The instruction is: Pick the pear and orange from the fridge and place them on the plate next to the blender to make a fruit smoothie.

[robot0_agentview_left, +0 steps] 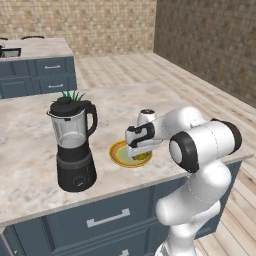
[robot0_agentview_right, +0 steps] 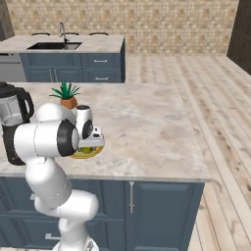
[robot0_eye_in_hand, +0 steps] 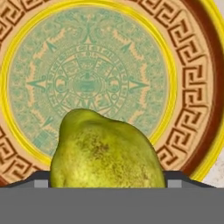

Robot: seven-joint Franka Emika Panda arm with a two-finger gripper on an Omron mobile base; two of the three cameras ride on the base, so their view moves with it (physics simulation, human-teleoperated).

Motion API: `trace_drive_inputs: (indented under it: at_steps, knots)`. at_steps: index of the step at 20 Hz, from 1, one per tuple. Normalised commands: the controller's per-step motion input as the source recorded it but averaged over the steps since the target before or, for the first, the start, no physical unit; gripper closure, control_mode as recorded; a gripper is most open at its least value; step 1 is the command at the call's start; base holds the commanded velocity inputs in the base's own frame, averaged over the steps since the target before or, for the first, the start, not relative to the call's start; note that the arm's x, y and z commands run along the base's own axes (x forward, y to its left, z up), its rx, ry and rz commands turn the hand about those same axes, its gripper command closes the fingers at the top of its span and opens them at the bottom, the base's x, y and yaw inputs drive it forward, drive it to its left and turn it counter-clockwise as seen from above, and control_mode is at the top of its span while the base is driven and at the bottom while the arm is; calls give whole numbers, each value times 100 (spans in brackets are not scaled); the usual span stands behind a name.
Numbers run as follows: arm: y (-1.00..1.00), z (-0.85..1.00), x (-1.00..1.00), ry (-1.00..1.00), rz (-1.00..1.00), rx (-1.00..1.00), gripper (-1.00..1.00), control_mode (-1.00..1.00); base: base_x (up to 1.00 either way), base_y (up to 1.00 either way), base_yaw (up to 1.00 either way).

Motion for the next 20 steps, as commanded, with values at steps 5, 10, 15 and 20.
trace_drive_inputs:
  at_steps: [5,10,15,20]
  knots:
    - [0,24,0,-1,0,0,-100,-100,0,0,0]
    - [-3,66,-16,-9,0,0,-100,-100,0,0,0]
    - [-12,36,-77,-23,-2,4,-100,-100,0,0,0]
    - [-24,0,-99,-26,-9,12,-100,-100,0,0,0]
